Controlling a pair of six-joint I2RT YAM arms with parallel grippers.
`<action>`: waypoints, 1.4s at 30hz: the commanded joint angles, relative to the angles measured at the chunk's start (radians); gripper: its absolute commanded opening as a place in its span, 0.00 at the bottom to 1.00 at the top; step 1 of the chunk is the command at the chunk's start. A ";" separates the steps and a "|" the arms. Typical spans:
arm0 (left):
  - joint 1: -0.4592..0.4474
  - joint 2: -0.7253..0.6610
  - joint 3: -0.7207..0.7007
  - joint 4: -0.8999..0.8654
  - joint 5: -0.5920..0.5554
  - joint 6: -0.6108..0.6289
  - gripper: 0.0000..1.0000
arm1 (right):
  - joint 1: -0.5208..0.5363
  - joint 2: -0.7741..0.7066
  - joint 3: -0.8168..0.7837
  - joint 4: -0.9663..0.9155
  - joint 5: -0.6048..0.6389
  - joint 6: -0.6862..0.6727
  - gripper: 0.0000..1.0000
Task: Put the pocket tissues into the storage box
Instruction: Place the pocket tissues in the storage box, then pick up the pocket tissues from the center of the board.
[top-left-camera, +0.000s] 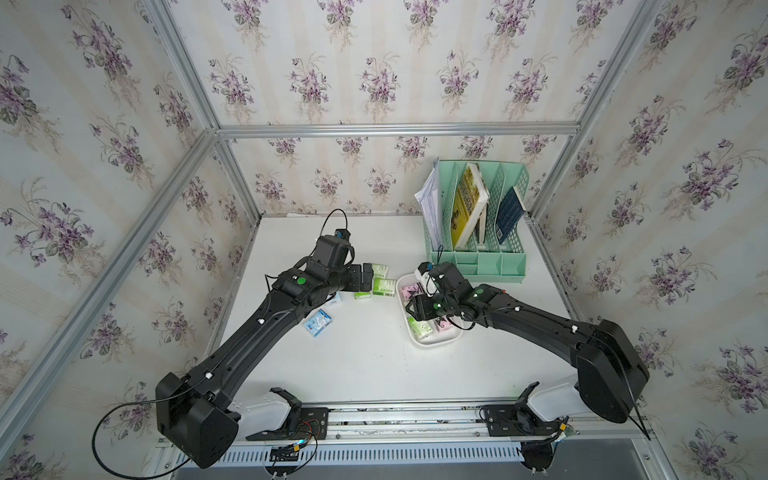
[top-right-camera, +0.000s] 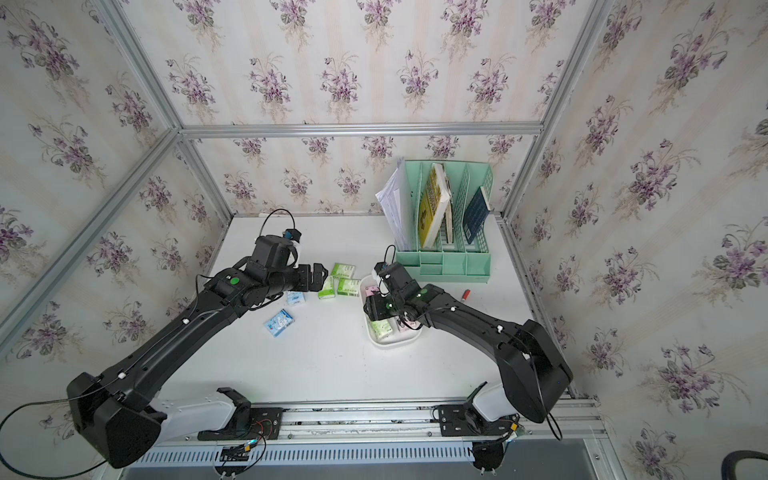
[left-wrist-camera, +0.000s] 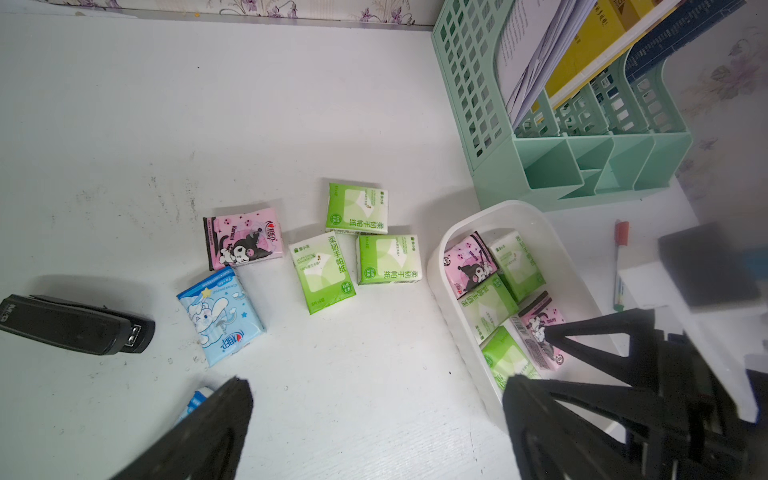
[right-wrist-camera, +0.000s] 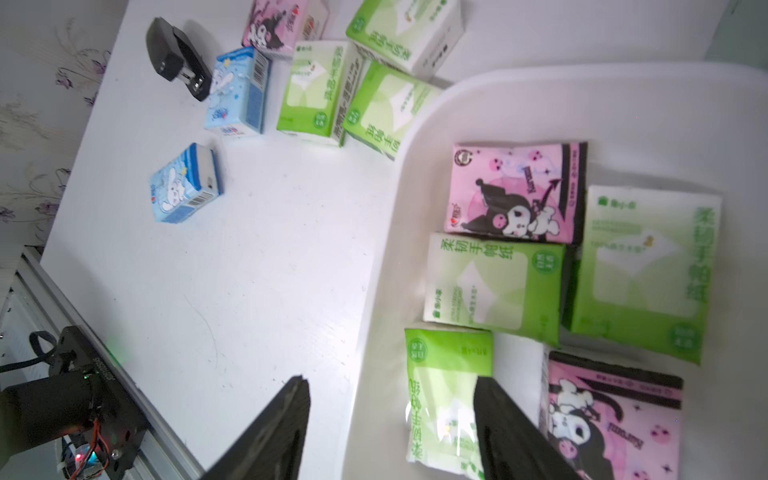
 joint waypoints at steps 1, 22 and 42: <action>0.003 -0.012 0.003 -0.001 -0.030 0.003 0.99 | 0.001 0.002 0.046 -0.023 0.005 -0.052 0.68; 0.554 -0.305 -0.184 -0.108 0.139 -0.002 0.99 | 0.221 0.577 0.522 0.177 -0.149 -0.076 0.68; 0.588 -0.344 -0.194 -0.129 0.183 0.002 0.99 | 0.285 0.962 0.923 0.030 -0.150 -0.097 0.68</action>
